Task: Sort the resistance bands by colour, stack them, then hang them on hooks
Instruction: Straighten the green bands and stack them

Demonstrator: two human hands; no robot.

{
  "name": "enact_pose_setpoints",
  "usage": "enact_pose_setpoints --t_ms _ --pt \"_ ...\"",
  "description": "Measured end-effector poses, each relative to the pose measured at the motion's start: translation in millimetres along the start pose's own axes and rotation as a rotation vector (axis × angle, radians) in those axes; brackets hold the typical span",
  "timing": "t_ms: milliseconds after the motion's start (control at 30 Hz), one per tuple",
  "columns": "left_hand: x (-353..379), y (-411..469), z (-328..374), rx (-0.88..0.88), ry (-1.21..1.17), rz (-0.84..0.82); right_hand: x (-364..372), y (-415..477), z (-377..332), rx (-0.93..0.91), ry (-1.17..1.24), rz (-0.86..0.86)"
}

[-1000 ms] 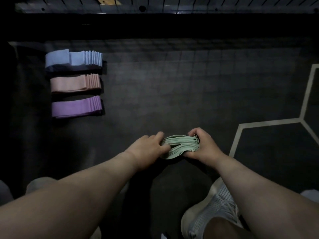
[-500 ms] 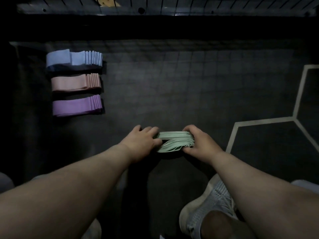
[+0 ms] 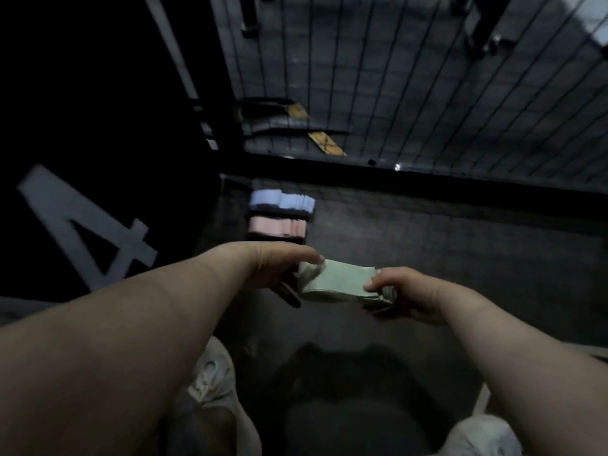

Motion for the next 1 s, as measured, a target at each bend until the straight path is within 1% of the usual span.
enact_pose_setpoints --t_ms 100,200,400,467,500,567,633,700,733,833,1000 --pt "-30.5 -50.9 8.0 0.053 0.004 0.03 27.8 -36.8 -37.6 -0.127 -0.054 -0.016" --pt "-59.2 -99.1 13.5 0.133 -0.022 0.095 53.8 -72.0 -68.8 -0.241 -0.103 -0.002" --pt "-95.3 -175.6 19.7 0.306 -0.103 0.301 104.2 -141.6 -114.0 -0.391 -0.182 0.026" --pt "-106.6 -189.7 21.8 0.362 -0.141 0.337 115.6 -156.6 -121.3 -0.41 -0.193 0.033" --pt "-111.5 -192.9 22.4 0.359 -0.157 0.34 119.9 -159.6 -124.5 -0.414 -0.189 0.04" --pt "-116.5 -193.2 20.2 0.288 -0.167 0.332 127.7 -158.0 -126.2 -0.389 -0.149 0.041" --pt "-116.8 -184.3 17.7 0.207 -0.17 0.284 131.1 -144.8 -124.8 -0.339 -0.076 0.038" --pt "-113.1 -170.9 15.6 0.247 -0.148 0.207 130.9 -125.6 -120.4 -0.275 -0.022 0.018" --pt "-113.1 -161.2 12.3 0.265 -0.107 0.194 128.8 -112.9 -117.0 -0.24 -0.009 0.002" --pt "-115.4 -124.5 -2.6 0.231 0.056 0.263 123.0 -73.5 -99.8 -0.126 -0.006 -0.033" --pt "-108.9 -63.7 -19.7 0.179 0.094 0.316 114.0 3.6 -72.8 0.032 0.029 -0.021"
Point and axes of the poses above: each hand's wrist, its own y-axis towards the middle knuckle, its own x-axis out of the palm, z = x × y, the point moved 4 cm from there along y, towards the middle knuckle, and after that the axes turned 13 degrees about z, right-handed, at the moved point
